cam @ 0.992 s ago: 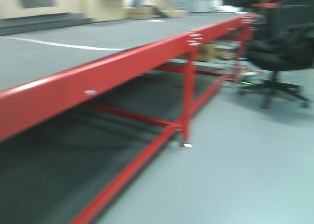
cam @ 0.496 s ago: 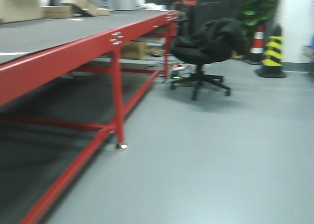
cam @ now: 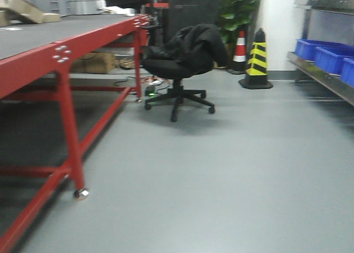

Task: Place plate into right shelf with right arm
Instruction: 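Drive the base to the steel shelf rack holding the plate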

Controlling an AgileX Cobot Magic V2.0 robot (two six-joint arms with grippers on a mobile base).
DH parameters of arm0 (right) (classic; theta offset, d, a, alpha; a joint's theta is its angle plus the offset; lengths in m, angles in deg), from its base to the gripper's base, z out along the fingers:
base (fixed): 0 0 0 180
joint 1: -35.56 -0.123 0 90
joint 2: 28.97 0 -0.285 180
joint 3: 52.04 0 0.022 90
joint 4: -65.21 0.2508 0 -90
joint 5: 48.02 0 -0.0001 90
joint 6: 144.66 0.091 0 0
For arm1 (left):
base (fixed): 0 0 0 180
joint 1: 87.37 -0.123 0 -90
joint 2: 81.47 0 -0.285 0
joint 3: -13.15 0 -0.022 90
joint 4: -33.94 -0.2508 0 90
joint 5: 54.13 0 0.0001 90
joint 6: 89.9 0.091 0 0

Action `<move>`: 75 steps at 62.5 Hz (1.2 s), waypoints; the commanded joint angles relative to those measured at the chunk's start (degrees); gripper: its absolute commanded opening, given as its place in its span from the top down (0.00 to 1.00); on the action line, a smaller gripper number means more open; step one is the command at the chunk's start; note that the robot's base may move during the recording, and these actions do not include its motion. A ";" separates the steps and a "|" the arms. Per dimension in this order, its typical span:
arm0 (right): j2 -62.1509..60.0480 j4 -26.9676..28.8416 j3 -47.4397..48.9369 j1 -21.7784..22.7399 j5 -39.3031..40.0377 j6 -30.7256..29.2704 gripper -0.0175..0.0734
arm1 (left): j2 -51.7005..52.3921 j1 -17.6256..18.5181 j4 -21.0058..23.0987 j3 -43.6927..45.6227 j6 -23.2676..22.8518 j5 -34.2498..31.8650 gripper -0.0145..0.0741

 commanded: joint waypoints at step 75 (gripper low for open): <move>0.67 -0.04 1.60 0.15 4.09 0.24 0.75 | 0.37 0.37 0.33 -0.46 -0.19 -4.99 0.89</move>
